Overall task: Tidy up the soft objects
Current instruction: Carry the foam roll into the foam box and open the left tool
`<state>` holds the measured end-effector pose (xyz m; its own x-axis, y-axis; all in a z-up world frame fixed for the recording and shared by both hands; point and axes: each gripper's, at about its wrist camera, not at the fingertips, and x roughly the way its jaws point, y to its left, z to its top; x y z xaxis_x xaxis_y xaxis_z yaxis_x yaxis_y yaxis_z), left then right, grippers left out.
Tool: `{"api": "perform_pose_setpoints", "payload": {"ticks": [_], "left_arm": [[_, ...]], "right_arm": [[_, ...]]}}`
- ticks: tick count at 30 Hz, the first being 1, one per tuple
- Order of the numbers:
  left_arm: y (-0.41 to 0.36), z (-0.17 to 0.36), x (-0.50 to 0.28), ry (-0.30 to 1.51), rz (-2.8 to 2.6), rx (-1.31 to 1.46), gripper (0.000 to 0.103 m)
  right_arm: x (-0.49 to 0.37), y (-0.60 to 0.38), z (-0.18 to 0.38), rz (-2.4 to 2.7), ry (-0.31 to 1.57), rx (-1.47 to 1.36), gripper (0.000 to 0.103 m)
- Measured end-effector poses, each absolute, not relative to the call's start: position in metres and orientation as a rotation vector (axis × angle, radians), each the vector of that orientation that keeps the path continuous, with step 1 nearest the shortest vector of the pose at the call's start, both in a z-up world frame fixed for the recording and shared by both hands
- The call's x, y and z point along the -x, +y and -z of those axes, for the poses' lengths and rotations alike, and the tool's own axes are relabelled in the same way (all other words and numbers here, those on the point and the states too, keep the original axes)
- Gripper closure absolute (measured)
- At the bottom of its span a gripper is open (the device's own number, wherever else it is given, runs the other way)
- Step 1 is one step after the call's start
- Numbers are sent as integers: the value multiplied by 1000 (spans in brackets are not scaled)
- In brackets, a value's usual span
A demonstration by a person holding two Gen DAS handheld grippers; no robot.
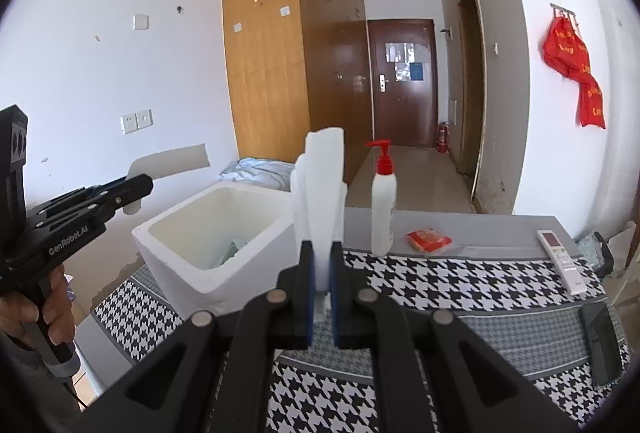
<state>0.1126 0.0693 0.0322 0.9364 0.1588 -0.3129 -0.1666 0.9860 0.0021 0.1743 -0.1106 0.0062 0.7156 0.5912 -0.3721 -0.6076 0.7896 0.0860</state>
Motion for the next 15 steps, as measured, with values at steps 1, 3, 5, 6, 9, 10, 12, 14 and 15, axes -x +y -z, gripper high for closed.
{"api": "perform_pose_setpoints", "payload": {"ticks": [1,3,5,6,9,10,12,14,15], "left_arm": [[70,-32,-113,319,-169,27,90],[72,-31,-115,325,-168,28,90],[74,-29,-120,336,-164,30,90],[74,-29,-121,340,-162,32,90],[77,-26,-128,353,-160,35,90],[78,-25,-131,356,-158,38,89],[78,-23,-134,362,-154,41,89],[80,-21,-140,372,-150,43,88],[82,-21,-143,375,-147,47,88]], "right_arm": [[-175,-109,-6,-668,400,44,94],[-177,-107,-5,-670,402,45,94],[-179,-107,-5,-672,405,44,94],[-179,-107,-4,-672,406,42,94],[-180,-108,-3,-666,407,37,94],[-180,-109,-2,-663,409,36,94],[-181,-109,-2,-652,410,40,94],[-183,-108,-2,-641,412,39,94],[-184,-109,-2,-634,413,39,94]]}}
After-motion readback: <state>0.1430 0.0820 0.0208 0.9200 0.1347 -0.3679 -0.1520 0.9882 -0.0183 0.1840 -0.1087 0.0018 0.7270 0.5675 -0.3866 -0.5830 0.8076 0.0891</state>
